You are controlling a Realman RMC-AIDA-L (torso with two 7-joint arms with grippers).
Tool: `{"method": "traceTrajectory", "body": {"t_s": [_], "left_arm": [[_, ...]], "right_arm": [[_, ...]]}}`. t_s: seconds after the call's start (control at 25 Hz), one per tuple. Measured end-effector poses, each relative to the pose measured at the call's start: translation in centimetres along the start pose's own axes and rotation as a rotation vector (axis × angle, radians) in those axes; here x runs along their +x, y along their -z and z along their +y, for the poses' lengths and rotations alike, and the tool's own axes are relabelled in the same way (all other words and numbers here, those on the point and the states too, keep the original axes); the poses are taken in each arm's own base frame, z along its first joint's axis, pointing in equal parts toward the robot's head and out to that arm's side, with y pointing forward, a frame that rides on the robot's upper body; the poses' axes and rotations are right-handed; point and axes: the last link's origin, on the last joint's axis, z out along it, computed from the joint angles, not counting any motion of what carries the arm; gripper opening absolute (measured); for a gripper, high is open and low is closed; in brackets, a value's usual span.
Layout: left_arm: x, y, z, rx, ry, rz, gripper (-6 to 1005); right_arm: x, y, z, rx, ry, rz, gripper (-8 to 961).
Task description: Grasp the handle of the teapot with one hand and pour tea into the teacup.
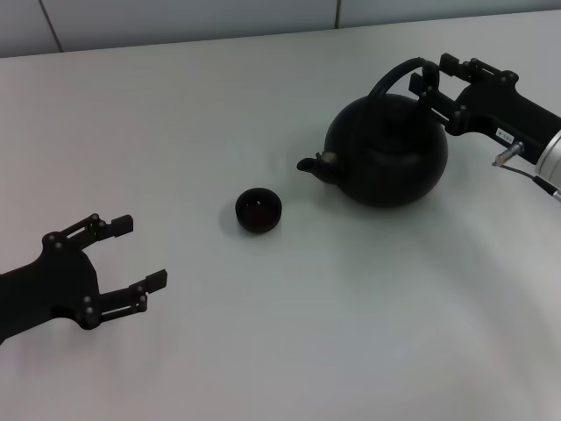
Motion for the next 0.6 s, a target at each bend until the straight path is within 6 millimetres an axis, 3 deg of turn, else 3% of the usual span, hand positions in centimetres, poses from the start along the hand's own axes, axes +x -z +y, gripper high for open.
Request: {"method": "traceTrajectory", "body": {"t_s": [0.36,0.4,0.44,0.48,0.56,0.6], "left_arm": [[0.1,0.2,0.1,-0.001,0.000,0.012,864],[0.1,0.2,0.2,-0.003,0.000,0.012,864],[0.1,0.2,0.2,-0.005,0.000,0.013,864],[0.0,0.2,0.3,-0.007,0.000,0.014,864],[0.0,0.2,0.3,-0.008,0.001,0.014,864],[0.0,0.2,0.4,-0.009,0.002,0.013,864]], "right_arm": [[0.1,2.1,0.0,0.001,-0.013,-0.047,730],[0.4,3.5,0.0,0.010,-0.016,-0.065,732],[0.4,3.5,0.0,0.010,-0.016,-0.065,734],[0.7,5.1,0.3,0.010,-0.022,-0.084,736],[0.8,6.1,0.5,0.002,-0.025,-0.100,739],[0.9,7.9,1.0,-0.010,-0.033,-0.130,741]]}}
